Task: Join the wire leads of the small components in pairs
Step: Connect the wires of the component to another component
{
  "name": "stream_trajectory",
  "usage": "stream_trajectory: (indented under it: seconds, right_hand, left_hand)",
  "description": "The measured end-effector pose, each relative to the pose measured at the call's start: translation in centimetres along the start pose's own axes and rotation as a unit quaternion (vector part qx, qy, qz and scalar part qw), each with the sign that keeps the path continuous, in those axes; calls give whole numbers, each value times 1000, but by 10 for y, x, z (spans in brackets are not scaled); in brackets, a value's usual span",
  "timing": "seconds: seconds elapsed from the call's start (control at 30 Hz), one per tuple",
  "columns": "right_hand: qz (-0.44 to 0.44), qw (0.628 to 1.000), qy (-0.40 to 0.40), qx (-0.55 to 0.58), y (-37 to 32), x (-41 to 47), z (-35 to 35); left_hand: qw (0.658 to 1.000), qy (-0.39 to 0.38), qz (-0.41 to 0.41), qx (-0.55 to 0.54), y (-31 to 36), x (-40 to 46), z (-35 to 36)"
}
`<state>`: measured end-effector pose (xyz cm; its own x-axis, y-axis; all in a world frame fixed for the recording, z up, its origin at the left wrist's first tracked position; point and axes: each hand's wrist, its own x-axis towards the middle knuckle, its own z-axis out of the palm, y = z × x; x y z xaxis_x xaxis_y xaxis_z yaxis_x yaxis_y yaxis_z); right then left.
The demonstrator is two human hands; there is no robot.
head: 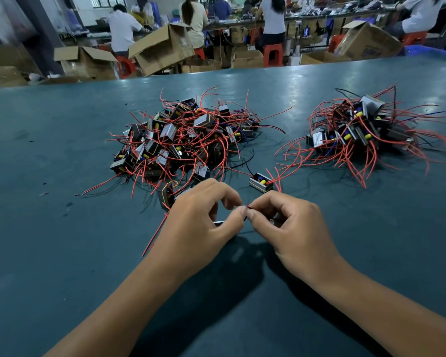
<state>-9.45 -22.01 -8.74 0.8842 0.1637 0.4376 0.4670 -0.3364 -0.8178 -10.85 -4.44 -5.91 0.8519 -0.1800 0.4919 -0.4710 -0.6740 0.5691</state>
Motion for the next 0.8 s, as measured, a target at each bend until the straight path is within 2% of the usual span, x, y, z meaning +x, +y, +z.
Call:
stream_trajectory:
  seconds: [0.2, 0.3, 0.33, 0.4, 0.43, 0.47, 0.5, 0.53, 0.6, 0.63, 0.7, 0.8]
  right_hand:
    - [-53, 998, -14, -38, -5, -3, 0]
    - [-83, 994, -3, -64, -6, -3, 0]
    - [-97, 993, -2, -74, -7, -3, 1]
    - [-116, 989, -5, -88, -7, -4, 1]
    - [-121, 988, -6, -92, -7, -5, 1]
    - [-124, 988, -5, -93, -6, -5, 1]
    - [-126, 988, -3, -91, -6, -5, 1]
    - [-126, 988, -2, -89, -6, -4, 0]
    - [-122, 989, 2, -84, -5, -3, -1]
    - [-119, 990, 4, -80, -5, -3, -2]
    - [-117, 990, 4, -73, -5, -3, -2]
    - [-122, 990, -8, -63, -5, -4, -3]
  left_hand:
    - [1000, -4, 4, 12, 2, -1, 0]
    - [994, -17, -76, -80, 2, 0, 3]
    - [982, -25, -127, -135, 2, 1, 4]
    - [937, -51, -240, -250, 2, 3, 7]
    - [910, -65, -283, -294, 2, 4, 8]
    - [899, -74, -298, -313, 1, 5, 7]
    - [905, -73, -283, -310, -2, 5, 4]
    - [932, -62, -233, -271, -6, 5, 0]
    - [986, -45, -78, -140, -14, 7, -13]
    - [996, -42, 0, -79, -17, 8, -18]
    - [994, -44, 102, -13, -19, 9, -23]
    - [989, -45, 143, 14, -19, 10, -22]
